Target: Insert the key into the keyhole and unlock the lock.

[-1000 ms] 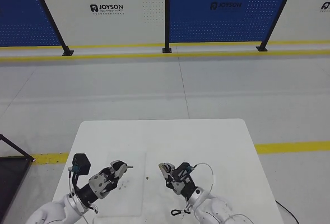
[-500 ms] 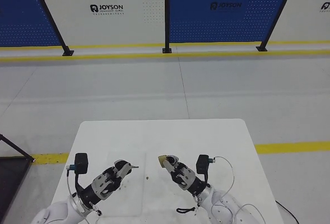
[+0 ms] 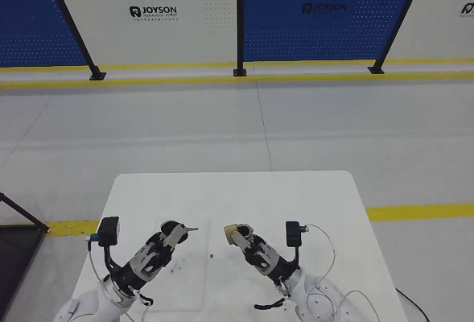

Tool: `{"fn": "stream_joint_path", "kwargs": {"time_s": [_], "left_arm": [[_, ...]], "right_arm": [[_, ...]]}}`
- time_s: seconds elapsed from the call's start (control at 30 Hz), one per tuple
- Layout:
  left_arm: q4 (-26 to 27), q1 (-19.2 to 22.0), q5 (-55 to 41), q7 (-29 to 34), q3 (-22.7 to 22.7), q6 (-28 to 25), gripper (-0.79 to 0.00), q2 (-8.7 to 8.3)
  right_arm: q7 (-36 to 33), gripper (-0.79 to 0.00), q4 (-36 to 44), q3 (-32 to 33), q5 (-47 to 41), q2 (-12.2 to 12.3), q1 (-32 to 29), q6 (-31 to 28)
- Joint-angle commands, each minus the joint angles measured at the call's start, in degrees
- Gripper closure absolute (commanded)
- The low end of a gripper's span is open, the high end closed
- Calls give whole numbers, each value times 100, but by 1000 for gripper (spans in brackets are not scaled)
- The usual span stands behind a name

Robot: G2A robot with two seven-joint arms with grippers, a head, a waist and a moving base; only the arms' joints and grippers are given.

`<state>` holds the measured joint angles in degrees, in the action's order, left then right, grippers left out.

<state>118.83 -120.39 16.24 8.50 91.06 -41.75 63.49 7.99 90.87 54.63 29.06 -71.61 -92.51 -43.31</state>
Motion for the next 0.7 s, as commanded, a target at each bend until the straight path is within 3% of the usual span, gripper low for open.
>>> {"fn": "stream_joint_path", "kwargs": {"time_s": [0.0, 0.2, 0.67], "left_arm": [[-95, 5, -192, -176, -190, -138, 0, 22], [-372, 120, -674, -367, -688, -548, 0, 70], [-907, 504, -64, -1072, -1537, -605, 0, 239]], "right_arm": [[46, 0, -93, -39, -465, -20, 66, -258], [378, 0, -283, -274, -1165, -121, 180, -899], [1243, 0, -593, -487, -419, -356, 214, -1261]]}}
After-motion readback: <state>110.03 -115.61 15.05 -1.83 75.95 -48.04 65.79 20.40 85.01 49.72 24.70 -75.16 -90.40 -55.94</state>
